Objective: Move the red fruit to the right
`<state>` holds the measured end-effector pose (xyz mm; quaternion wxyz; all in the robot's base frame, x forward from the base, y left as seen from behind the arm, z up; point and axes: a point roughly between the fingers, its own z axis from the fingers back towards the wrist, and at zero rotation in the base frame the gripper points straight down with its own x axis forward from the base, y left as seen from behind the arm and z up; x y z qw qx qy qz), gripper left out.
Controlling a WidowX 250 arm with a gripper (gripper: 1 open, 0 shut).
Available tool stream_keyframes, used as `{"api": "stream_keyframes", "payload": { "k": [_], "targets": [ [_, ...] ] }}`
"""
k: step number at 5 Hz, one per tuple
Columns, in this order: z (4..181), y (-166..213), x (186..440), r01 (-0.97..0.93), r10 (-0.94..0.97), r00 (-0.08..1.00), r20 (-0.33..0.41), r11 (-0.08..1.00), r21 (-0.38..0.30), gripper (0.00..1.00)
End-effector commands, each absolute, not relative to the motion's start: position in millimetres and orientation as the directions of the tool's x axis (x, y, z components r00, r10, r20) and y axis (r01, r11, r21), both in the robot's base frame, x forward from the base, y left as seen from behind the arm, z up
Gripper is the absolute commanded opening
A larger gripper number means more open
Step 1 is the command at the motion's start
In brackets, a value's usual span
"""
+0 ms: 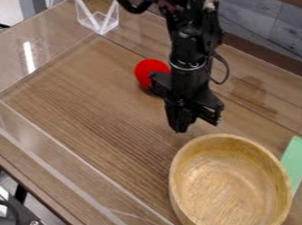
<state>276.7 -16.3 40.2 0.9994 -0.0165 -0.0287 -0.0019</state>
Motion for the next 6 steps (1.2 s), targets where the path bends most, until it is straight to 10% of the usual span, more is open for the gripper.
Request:
{"api": "stream_keyframes", "payload": {
  "k": [1, 2, 3, 4, 5, 6],
  "targets": [
    [56.3, -18.9, 289.5, 0.021, -0.017, 0.993, 0.12, 0.999, -0.034, 1.0],
    [58.7, -18.5, 290.4, 0.021, -0.016, 0.992, 0.126, 0.999, -0.033, 0.0],
    [59.5, -17.9, 291.6, 0.021, -0.017, 0.991, 0.13, 0.999, -0.031, 0.0],
    [58.5, -18.7, 292.4, 0.027, -0.022, 0.992, 0.127, 0.999, -0.033, 1.0],
    [57.1, -19.1, 293.2, 0.03, -0.025, 0.992, 0.124, 0.999, -0.036, 1.0],
    [59.2, -18.8, 294.0, 0.029, -0.024, 0.991, 0.13, 0.999, -0.036, 0.0]
  ]
}}
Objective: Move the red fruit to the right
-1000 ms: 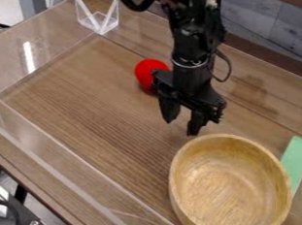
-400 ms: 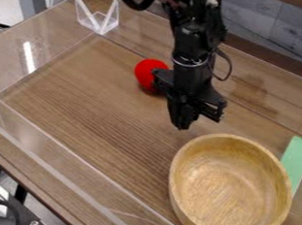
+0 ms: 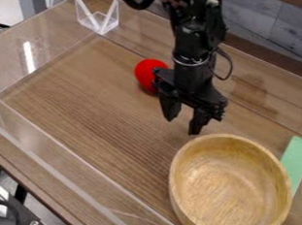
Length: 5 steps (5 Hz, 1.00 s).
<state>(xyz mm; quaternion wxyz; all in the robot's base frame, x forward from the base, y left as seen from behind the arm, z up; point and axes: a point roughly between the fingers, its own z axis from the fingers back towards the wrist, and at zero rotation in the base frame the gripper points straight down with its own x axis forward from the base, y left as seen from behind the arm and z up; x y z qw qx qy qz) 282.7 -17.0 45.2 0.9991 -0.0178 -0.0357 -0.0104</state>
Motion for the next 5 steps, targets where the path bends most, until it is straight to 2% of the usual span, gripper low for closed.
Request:
{"api": "stream_keyframes", "payload": {
  "k": [1, 2, 3, 5],
  "targets": [
    [61.2, -18.2, 294.8, 0.029, -0.024, 0.991, 0.134, 0.999, -0.036, 0.0],
    [57.3, -18.4, 295.4, 0.034, -0.029, 0.991, 0.129, 0.999, -0.036, 0.0],
    [62.1, -11.4, 295.9, 0.02, -0.013, 0.992, 0.127, 0.999, -0.049, 1.0],
    [80.5, 14.9, 300.5, -0.019, 0.032, 0.987, 0.155, 0.996, -0.081, 1.0]
  ]
}}
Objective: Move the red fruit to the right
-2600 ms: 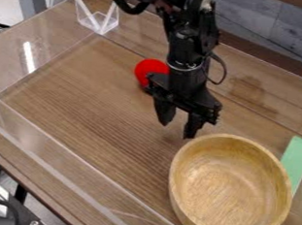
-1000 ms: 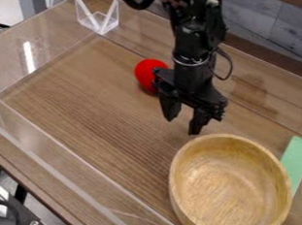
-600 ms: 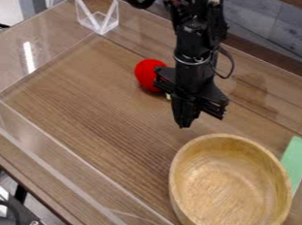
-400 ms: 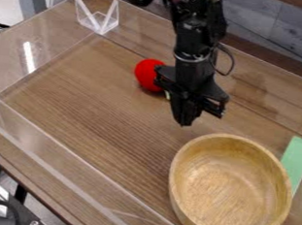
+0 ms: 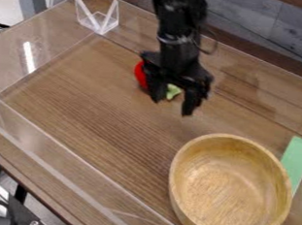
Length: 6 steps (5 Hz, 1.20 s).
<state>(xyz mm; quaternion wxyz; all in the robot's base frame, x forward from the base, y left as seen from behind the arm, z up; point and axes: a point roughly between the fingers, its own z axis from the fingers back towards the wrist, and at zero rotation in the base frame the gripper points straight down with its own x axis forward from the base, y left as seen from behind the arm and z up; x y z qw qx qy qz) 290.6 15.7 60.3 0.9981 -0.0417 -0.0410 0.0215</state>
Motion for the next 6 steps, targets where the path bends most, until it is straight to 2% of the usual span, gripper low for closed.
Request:
{"api": "stream_keyframes", "payload": {
  "k": [1, 3, 6],
  "targets": [
    [85.3, 40.0, 311.6, -0.051, 0.066, 0.981, 0.181, 0.995, -0.084, 1.0],
    [92.0, 80.8, 319.7, -0.113, 0.13, 0.967, 0.22, 0.989, -0.091, 1.0],
    [84.9, 95.2, 329.0, -0.138, 0.155, 0.953, 0.26, 0.987, -0.08, 1.0]
  ]
}}
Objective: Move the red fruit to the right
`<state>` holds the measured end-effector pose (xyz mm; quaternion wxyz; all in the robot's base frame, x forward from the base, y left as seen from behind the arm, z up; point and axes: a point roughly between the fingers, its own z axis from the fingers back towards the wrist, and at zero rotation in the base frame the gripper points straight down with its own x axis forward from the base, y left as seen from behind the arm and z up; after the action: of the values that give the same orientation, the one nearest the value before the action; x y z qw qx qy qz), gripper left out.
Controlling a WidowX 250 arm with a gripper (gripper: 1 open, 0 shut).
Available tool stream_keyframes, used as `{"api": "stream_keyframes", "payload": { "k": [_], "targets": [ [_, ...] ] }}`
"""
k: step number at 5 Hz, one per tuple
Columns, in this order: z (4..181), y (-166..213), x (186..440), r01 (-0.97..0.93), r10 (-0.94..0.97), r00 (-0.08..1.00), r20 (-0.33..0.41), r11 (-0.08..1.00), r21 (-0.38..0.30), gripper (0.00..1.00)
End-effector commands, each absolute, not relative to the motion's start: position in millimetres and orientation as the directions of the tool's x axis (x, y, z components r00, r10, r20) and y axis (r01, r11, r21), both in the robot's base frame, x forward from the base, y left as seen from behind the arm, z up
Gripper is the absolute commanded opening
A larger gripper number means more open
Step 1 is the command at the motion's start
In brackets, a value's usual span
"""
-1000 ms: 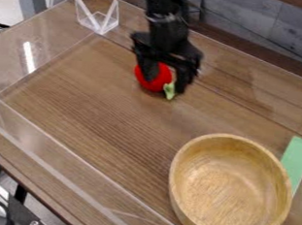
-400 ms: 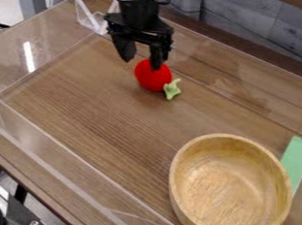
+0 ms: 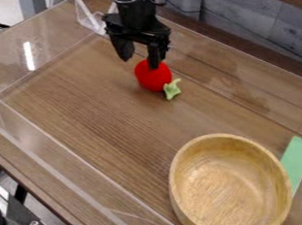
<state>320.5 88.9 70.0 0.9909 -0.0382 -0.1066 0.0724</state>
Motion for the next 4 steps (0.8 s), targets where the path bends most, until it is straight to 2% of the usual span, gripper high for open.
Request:
{"api": "stream_keyframes", "payload": {
  "k": [1, 4],
  "targets": [
    [82.8, 95.9, 330.3, -0.142, 0.157, 0.951, 0.266, 0.987, -0.075, 1.0],
    [78.0, 95.8, 330.4, -0.148, 0.16, 0.948, 0.275, 0.987, -0.064, 1.0]
  ]
}}
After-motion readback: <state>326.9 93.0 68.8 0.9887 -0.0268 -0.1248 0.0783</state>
